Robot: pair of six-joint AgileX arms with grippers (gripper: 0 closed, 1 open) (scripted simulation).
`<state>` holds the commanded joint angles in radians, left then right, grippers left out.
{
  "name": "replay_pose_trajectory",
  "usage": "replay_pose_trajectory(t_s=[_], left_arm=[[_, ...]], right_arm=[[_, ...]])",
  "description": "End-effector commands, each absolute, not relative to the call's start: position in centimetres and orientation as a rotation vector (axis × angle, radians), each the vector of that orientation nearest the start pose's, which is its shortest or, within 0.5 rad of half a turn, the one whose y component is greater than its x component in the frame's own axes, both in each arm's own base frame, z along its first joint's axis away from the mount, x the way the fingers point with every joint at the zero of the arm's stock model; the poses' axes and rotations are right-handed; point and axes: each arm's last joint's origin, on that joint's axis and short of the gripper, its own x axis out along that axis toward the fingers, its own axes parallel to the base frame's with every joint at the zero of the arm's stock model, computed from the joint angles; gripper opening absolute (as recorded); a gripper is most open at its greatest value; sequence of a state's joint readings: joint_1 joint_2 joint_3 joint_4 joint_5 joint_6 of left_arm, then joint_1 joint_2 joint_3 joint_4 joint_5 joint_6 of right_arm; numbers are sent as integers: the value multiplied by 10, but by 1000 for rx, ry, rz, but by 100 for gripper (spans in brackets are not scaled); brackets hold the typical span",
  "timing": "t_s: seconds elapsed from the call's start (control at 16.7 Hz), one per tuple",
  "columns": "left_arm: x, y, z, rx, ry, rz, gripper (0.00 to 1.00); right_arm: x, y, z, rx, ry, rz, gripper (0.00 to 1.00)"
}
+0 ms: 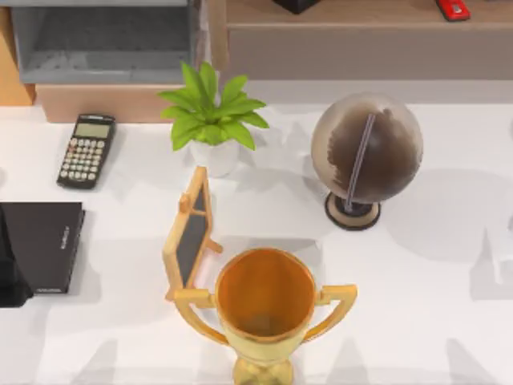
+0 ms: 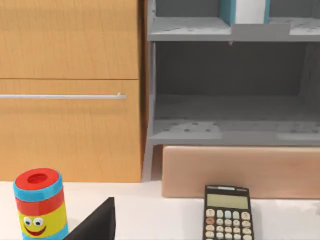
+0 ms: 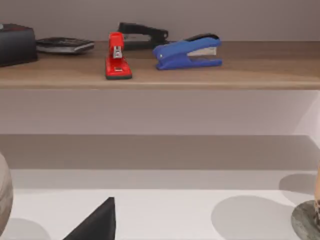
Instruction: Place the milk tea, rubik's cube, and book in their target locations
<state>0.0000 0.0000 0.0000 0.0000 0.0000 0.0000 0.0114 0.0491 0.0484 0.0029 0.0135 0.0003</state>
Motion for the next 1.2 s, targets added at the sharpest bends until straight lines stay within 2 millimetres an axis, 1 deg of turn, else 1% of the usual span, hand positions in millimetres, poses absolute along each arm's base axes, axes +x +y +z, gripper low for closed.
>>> replay_pose_trajectory(t_s=[0.06,0.18,0.48,0.6,0.66,0.78,0.9,0.96,1.08,1.2], left_arm=[[106,-1,160,0,0,0,100],[106,-1,160,0,0,0,100],[106,-1,160,0,0,0,100],[106,-2,170,-2,-17,-1,100],[106,-2,179,-3,-33,-2,100],[110,-3,205,-7,-68,-4,100],[119,-4,234,-12,-92,-7,100],[128,-5,249,-15,-96,-9,100],[154,-8,275,-19,-85,-10,100],[193,-13,295,-20,-56,-11,100]], right_arm=[[106,-1,166,0,-1,-1,100],[106,-1,160,0,0,0,100],[106,-1,160,0,0,0,100],[106,-1,160,0,0,0,100],[106,-1,160,0,0,0,100],[106,-1,160,0,0,0,100],[106,-1,160,0,0,0,100],[106,-1,160,0,0,0,100],[106,-1,160,0,0,0,100],[106,-1,160,0,0,0,100]])
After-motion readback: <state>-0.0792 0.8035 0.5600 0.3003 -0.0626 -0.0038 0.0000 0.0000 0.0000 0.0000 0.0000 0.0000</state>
